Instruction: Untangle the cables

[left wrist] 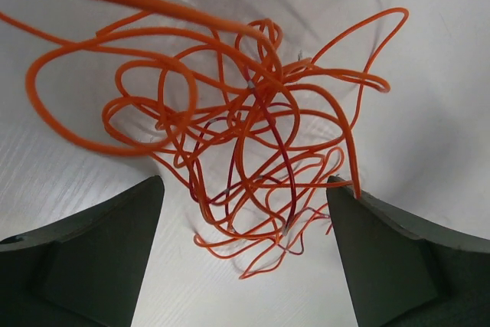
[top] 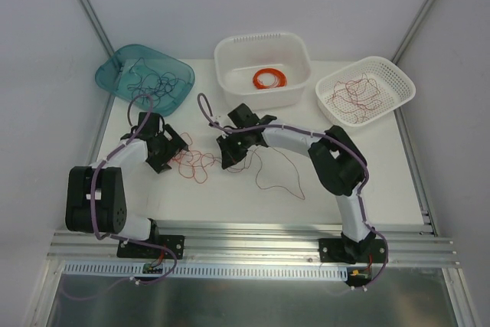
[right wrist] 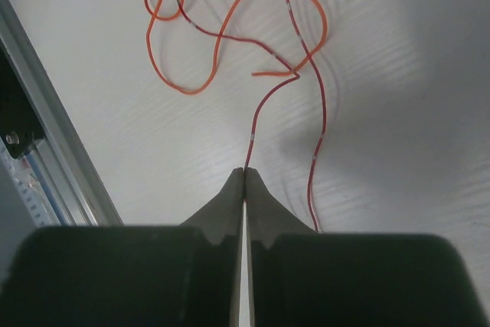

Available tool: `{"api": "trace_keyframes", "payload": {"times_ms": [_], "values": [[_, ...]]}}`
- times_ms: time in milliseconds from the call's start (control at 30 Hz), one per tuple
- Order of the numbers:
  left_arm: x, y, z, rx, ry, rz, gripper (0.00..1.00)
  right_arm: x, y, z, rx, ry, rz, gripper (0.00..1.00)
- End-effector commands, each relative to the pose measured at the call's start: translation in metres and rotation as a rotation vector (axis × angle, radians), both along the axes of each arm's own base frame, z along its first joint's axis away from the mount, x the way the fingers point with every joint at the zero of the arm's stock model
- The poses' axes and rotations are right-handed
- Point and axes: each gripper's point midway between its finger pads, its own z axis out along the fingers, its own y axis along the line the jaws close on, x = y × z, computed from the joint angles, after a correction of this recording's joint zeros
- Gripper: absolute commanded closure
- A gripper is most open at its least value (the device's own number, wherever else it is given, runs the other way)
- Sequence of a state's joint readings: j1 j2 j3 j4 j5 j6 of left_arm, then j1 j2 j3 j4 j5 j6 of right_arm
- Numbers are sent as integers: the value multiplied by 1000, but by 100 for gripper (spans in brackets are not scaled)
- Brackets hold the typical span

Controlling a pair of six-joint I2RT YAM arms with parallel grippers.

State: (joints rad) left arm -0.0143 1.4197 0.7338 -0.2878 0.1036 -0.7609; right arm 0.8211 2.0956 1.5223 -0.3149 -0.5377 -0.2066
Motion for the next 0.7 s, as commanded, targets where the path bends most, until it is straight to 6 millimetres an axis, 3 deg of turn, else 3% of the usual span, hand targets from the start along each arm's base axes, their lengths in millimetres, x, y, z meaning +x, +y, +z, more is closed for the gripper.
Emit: {"api": "trace_keyframes", "payload": {"times_ms": [0,167,267,300,367,400,500,533,633,667], "values": [[21,6,6,30,-29,62,12,-6,-5,40,62,-87,33,99],[31,12,2,60,-18,88,12,-16,-29,73,58,-149,33,99],[37,18,-1,83,-9,104,12,-22,-48,80,17,-167,27,99],[37,19,-3,85,-3,108,12,-24,-56,93,21,-194,17,99],[40,22,-5,93,3,117,13,-23,-80,100,-28,-213,-21,99],[41,24,-6,96,7,123,14,-24,-91,118,-14,-245,-43,99],[43,25,-10,101,18,126,21,-20,-133,138,-24,-271,-142,99],[44,25,-10,101,20,126,24,-18,-157,160,5,-309,-207,99],[44,32,-15,101,38,148,36,-4,-203,189,22,-375,-350,99],[44,33,-17,102,44,153,40,-7,-218,206,41,-416,-391,99]]}}
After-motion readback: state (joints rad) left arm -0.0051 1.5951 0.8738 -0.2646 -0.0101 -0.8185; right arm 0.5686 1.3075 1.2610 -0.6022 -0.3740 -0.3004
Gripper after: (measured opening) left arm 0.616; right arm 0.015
